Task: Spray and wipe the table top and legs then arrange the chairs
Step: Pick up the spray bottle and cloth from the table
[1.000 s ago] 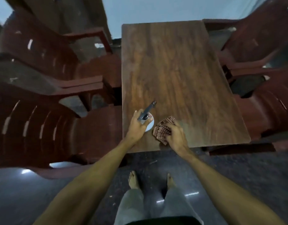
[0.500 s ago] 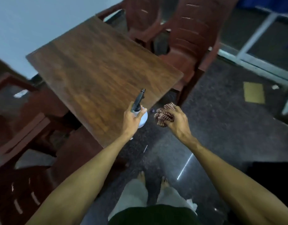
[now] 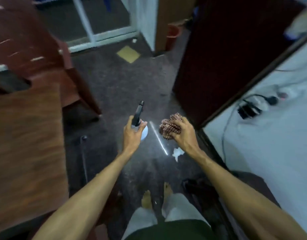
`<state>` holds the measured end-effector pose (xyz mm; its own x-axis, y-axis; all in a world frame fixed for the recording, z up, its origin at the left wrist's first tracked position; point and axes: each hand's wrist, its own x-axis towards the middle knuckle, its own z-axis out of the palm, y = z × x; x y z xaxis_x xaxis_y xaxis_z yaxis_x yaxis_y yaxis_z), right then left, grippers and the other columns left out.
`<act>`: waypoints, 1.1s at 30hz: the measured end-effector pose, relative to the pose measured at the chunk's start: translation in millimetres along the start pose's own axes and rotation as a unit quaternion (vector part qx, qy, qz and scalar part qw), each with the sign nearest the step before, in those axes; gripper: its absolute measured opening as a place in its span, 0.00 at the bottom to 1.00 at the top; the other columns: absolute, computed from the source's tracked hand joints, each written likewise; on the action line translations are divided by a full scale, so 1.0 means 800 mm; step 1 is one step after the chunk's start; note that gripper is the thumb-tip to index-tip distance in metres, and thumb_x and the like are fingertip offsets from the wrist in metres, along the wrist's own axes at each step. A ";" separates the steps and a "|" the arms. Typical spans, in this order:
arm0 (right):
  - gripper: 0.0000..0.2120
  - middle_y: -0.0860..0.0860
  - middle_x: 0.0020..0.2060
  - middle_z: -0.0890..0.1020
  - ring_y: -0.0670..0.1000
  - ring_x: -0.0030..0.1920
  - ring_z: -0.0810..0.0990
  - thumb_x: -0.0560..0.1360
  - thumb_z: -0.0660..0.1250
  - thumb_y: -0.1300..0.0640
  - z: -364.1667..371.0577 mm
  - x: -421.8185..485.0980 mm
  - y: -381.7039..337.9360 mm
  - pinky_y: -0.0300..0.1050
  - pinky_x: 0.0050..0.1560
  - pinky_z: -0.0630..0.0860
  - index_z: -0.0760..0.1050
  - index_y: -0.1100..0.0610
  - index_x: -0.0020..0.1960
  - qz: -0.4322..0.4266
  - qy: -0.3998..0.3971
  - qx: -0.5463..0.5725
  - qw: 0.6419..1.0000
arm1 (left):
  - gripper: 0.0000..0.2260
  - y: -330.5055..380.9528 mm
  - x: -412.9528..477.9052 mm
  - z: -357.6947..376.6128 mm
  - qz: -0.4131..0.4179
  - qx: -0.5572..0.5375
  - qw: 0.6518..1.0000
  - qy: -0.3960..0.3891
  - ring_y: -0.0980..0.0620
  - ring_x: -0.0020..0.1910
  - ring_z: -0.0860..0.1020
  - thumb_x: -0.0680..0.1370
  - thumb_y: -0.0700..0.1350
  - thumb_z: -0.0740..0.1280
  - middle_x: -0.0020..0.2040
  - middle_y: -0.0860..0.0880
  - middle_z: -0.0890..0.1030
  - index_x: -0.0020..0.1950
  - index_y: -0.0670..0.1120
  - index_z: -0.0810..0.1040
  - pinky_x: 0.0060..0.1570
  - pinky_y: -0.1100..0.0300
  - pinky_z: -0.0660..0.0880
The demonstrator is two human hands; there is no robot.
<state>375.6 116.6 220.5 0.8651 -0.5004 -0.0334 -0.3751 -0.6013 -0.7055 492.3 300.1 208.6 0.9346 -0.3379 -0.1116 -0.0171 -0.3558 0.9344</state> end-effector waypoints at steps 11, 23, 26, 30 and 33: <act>0.24 0.52 0.62 0.78 0.53 0.62 0.76 0.66 0.77 0.65 -0.165 -0.272 0.203 0.43 0.65 0.70 0.81 0.56 0.61 0.217 0.228 0.033 0.949 | 0.11 0.091 -0.180 0.285 0.107 0.038 0.937 -0.331 0.69 0.44 0.78 0.79 0.50 0.72 0.46 0.57 0.81 0.56 0.45 0.78 0.43 0.74 0.72; 0.25 0.53 0.65 0.76 0.56 0.65 0.76 0.67 0.77 0.67 -0.203 -0.495 0.374 0.48 0.68 0.72 0.80 0.57 0.62 0.394 0.329 0.070 0.855 | 0.10 0.071 -0.369 0.479 0.091 0.088 0.866 -0.484 0.65 0.47 0.80 0.79 0.48 0.73 0.47 0.53 0.83 0.57 0.44 0.79 0.50 0.66 0.74; 0.23 0.55 0.66 0.75 0.57 0.65 0.75 0.68 0.77 0.67 -0.187 -0.521 0.423 0.48 0.66 0.71 0.80 0.58 0.62 0.446 0.344 0.070 0.823 | 0.06 0.038 -0.395 0.533 0.094 0.102 0.839 -0.526 0.69 0.46 0.79 0.78 0.46 0.74 0.46 0.57 0.83 0.53 0.49 0.80 0.50 0.69 0.73; 0.24 0.58 0.69 0.73 0.60 0.67 0.74 0.70 0.76 0.66 -0.155 -0.540 0.475 0.53 0.68 0.71 0.78 0.58 0.64 0.490 0.361 0.080 0.789 | 0.09 -0.009 -0.411 0.587 0.096 0.120 0.832 -0.534 0.56 0.53 0.81 0.77 0.49 0.75 0.49 0.56 0.84 0.55 0.49 0.82 0.56 0.56 0.77; 0.24 0.58 0.70 0.72 0.60 0.67 0.72 0.71 0.75 0.64 -0.126 -0.553 0.518 0.55 0.68 0.70 0.76 0.57 0.66 0.495 0.359 0.082 0.787 | 0.14 -0.042 -0.417 0.619 0.102 0.134 0.822 -0.544 0.52 0.58 0.81 0.77 0.52 0.75 0.55 0.52 0.85 0.60 0.49 0.82 0.58 0.56 0.76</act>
<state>-195.9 25.9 14.6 -0.2574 -0.9313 -0.2575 -0.6484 0.3641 -0.6686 5.3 -6.8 46.7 0.0339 -0.9419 -0.3341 -0.3477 -0.3245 0.8797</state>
